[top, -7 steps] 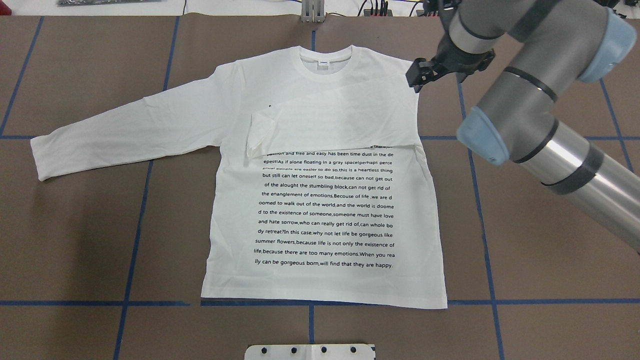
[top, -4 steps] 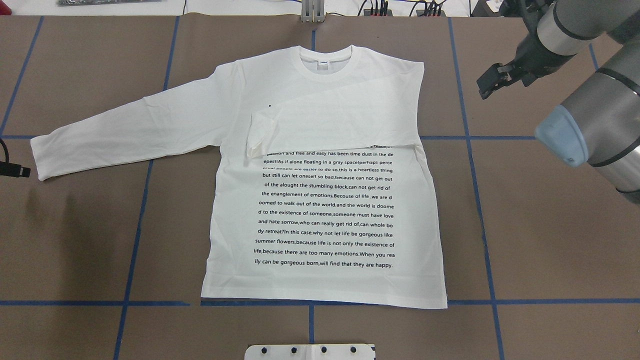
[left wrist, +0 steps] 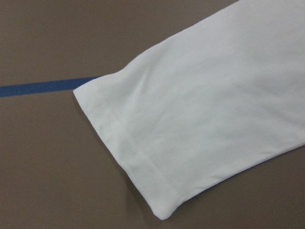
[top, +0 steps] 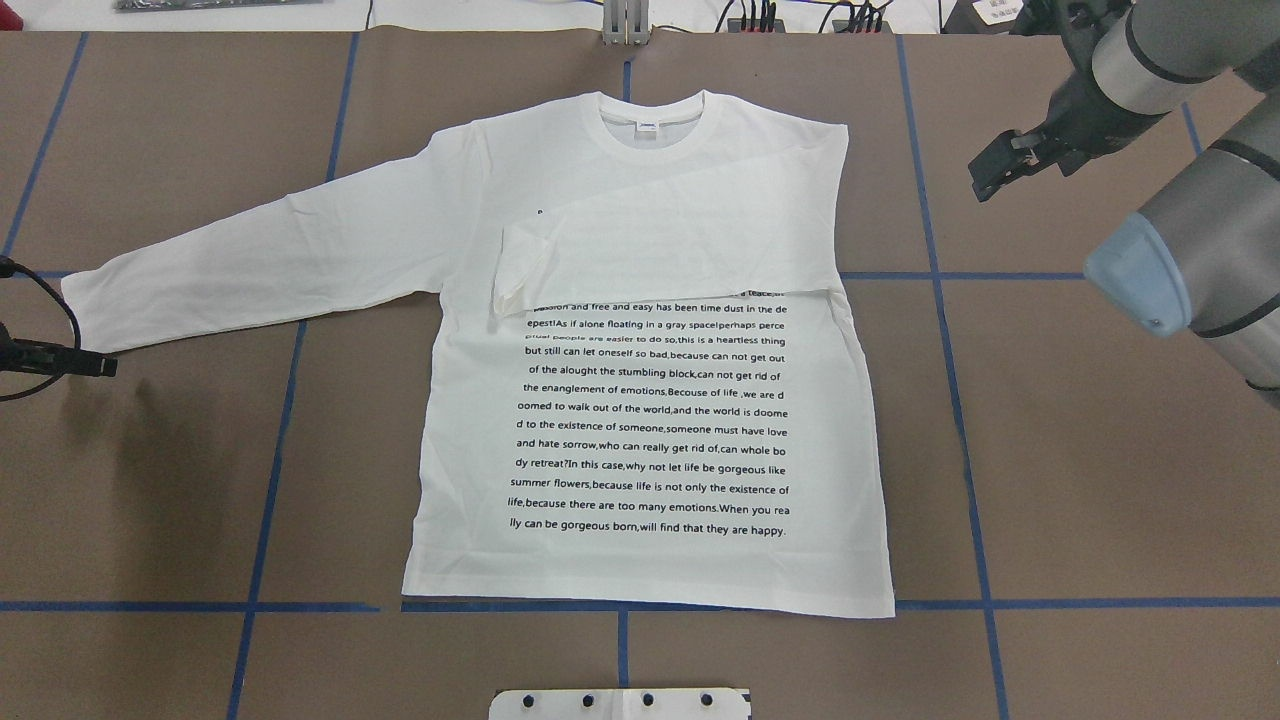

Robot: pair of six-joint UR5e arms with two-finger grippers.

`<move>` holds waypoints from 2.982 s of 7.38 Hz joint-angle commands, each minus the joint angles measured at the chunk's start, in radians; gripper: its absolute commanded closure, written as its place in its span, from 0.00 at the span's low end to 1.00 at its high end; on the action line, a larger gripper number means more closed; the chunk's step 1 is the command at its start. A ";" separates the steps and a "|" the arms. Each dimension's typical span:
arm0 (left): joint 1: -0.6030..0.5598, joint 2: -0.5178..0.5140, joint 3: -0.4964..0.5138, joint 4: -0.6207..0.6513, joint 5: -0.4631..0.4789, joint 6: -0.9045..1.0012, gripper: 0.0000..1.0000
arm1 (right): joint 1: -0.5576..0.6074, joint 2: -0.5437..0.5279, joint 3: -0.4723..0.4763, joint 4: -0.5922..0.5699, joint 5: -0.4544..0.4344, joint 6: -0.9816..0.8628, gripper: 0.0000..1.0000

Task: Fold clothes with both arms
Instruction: 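Grasp the other sleeve cuff with the left gripper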

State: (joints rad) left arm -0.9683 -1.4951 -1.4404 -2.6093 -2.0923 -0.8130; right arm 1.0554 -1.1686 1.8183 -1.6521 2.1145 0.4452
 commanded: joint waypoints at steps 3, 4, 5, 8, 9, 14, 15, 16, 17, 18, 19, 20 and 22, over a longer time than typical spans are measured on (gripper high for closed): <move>0.002 -0.048 0.037 0.009 0.063 0.000 0.29 | 0.000 0.000 -0.001 0.000 -0.005 0.001 0.00; 0.002 -0.047 0.037 0.009 0.064 0.008 0.29 | 0.000 0.001 -0.001 0.000 -0.004 0.001 0.00; 0.003 -0.047 0.037 0.009 0.064 0.008 0.29 | 0.000 0.001 0.001 0.000 -0.002 0.003 0.00; 0.005 -0.034 0.032 0.008 0.066 0.011 0.80 | -0.002 0.001 0.001 0.000 -0.001 0.012 0.00; 0.005 -0.033 0.032 0.008 0.069 0.011 0.96 | -0.002 0.001 0.001 0.000 -0.001 0.012 0.00; 0.003 -0.062 -0.059 -0.009 0.074 0.003 1.00 | -0.002 0.004 0.001 0.000 -0.001 0.013 0.00; 0.003 -0.073 -0.093 -0.008 0.074 -0.017 1.00 | -0.002 0.004 0.001 0.002 -0.001 0.013 0.00; 0.003 -0.103 -0.141 0.006 0.072 -0.117 1.00 | -0.002 0.006 0.001 0.000 -0.001 0.013 0.00; 0.003 -0.166 -0.162 0.011 0.022 -0.288 1.00 | -0.002 0.007 0.001 0.000 -0.002 0.013 0.00; 0.003 -0.235 -0.181 0.015 -0.023 -0.434 1.00 | -0.002 0.007 0.001 0.000 -0.002 0.013 0.00; 0.008 -0.322 -0.186 0.018 -0.023 -0.604 1.00 | -0.002 0.007 0.001 0.000 -0.002 0.013 0.00; 0.032 -0.434 -0.187 0.055 -0.015 -0.768 1.00 | -0.002 0.007 0.001 0.002 -0.002 0.015 0.00; 0.095 -0.596 -0.187 0.173 0.058 -0.938 1.00 | -0.002 0.007 0.001 0.002 -0.002 0.013 0.00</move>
State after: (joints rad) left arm -0.9098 -1.9883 -1.6267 -2.5074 -2.0796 -1.6394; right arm 1.0538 -1.1613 1.8193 -1.6508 2.1123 0.4590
